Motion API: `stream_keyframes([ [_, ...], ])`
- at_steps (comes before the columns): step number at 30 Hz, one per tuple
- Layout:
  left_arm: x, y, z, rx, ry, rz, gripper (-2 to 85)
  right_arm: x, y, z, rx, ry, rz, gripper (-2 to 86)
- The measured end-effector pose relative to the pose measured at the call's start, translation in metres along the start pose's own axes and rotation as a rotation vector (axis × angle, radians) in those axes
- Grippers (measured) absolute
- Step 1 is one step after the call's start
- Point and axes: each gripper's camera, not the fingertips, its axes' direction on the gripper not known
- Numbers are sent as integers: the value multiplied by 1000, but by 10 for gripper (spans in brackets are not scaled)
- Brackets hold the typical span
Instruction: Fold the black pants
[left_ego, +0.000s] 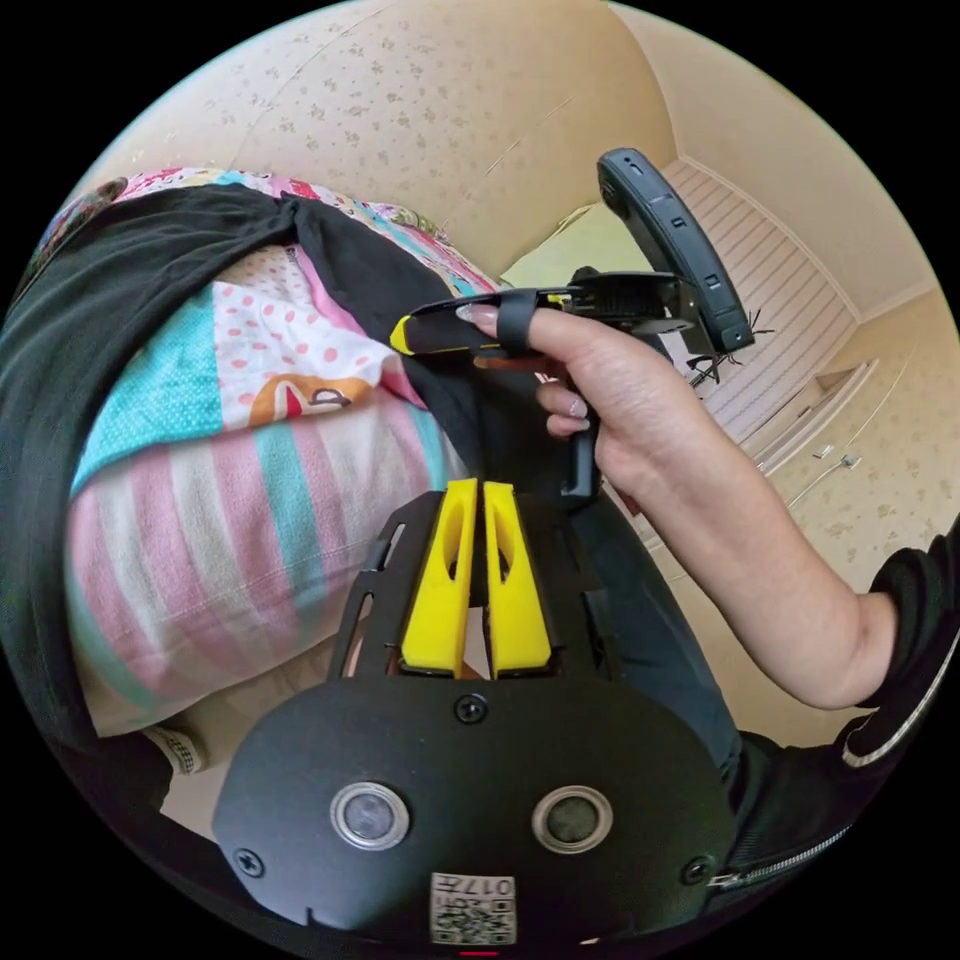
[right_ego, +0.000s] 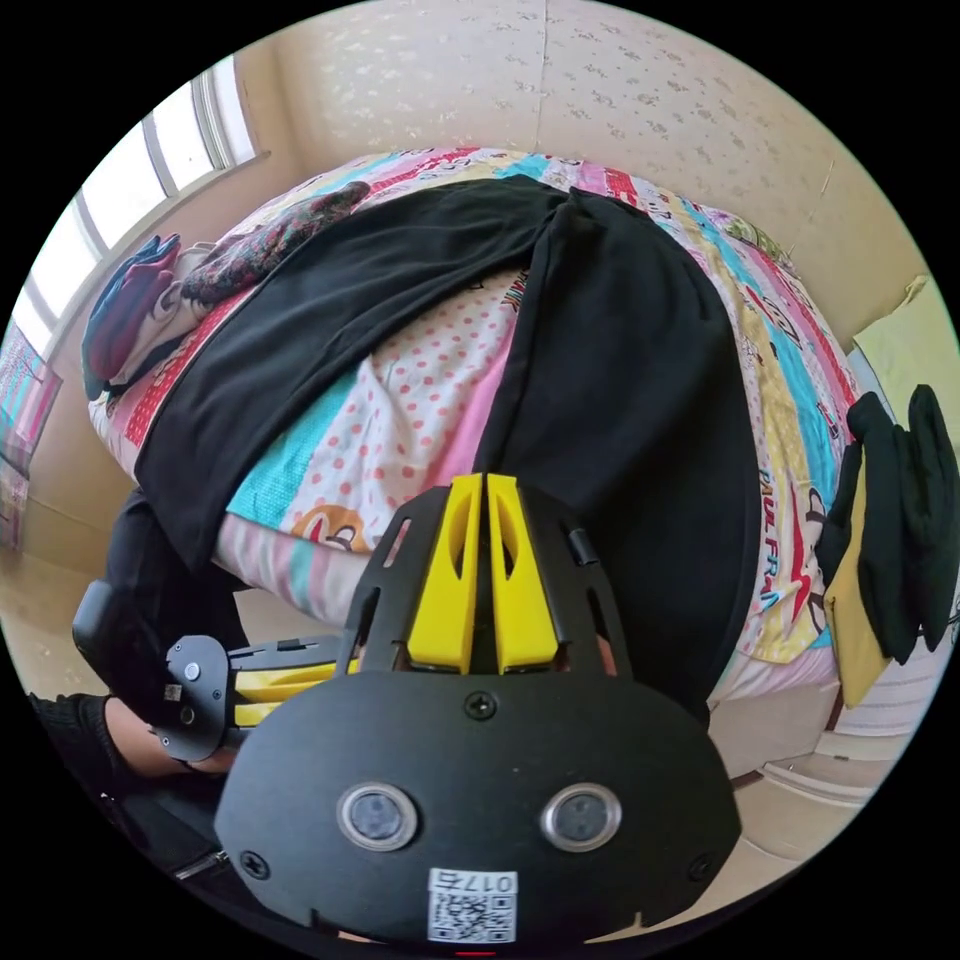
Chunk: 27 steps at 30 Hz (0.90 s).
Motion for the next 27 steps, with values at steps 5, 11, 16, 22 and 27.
stream_keyframes([
  [5,27,-6,-15,43,1,-19,-2,-3,0,-34,109,-27,4,6],
  [11,40,-6,-20,-4,-68,-137,-2,-44,-11,7,0,62,-262,5],
  [16,48,-4,-20,-3,-35,-190,-2,-20,-6,-6,66,-24,-229,9],
  [22,72,-5,-17,-13,-46,-178,-1,91,57,-95,409,-403,-38,39],
  [27,89,-5,-11,-21,-59,-187,3,180,111,-118,279,-142,91,94],
])
